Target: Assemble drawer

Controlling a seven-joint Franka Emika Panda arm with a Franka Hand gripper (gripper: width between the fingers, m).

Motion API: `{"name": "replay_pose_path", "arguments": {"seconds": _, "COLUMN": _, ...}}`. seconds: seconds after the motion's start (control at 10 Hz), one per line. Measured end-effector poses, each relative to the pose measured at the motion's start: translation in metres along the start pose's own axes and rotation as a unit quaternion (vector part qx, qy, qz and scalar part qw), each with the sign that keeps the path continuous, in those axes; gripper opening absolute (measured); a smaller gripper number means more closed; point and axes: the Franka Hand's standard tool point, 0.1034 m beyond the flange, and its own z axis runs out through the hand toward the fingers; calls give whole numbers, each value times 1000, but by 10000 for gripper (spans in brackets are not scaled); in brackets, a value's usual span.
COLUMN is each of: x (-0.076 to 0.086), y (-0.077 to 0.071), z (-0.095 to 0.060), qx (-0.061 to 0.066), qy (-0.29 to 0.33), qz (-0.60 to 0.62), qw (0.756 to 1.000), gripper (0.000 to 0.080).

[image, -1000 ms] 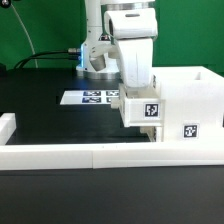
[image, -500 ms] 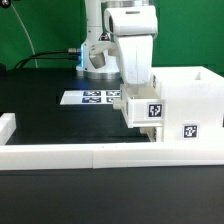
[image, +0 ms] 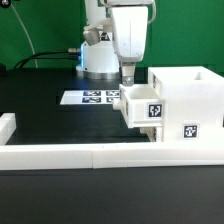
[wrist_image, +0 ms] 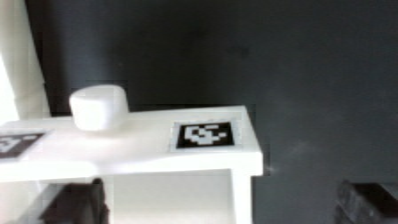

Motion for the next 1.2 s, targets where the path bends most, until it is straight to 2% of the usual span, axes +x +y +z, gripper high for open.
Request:
{"name": "replay_pose_path", "arguments": {"seconds": 0.3, "x": -22, "y": 1, "z": -2, "qx": 0, "qy": -2, "qz": 2, "qw": 1000, "gripper": 649}}
{"name": "replay_pose_path", "arguments": {"seconds": 0.6, "x": -25, "y": 0, "z": 0, "qx": 2, "qy": -2, "qz": 3, "qw": 1000, "gripper": 649}}
{"name": "replay_pose_path", "arguments": {"seconds": 0.8, "x": -35, "y": -2, "z": 13, "qx": 10, "qy": 35, "qz": -11, "qw": 999, "gripper": 649}}
{"name": "replay_pose_path", "arguments": {"seconds": 1.1, "x": -39, "y": -4, "z": 31, "qx": 17, "qy": 79, "qz": -24, "qw": 996, "gripper": 649}}
{"name": "replay_pose_path", "arguments": {"seconds": 1.2, "x": -30, "y": -4, "z": 32, "qx": 20, "qy": 80, "qz": -21, "qw": 996, "gripper": 649}}
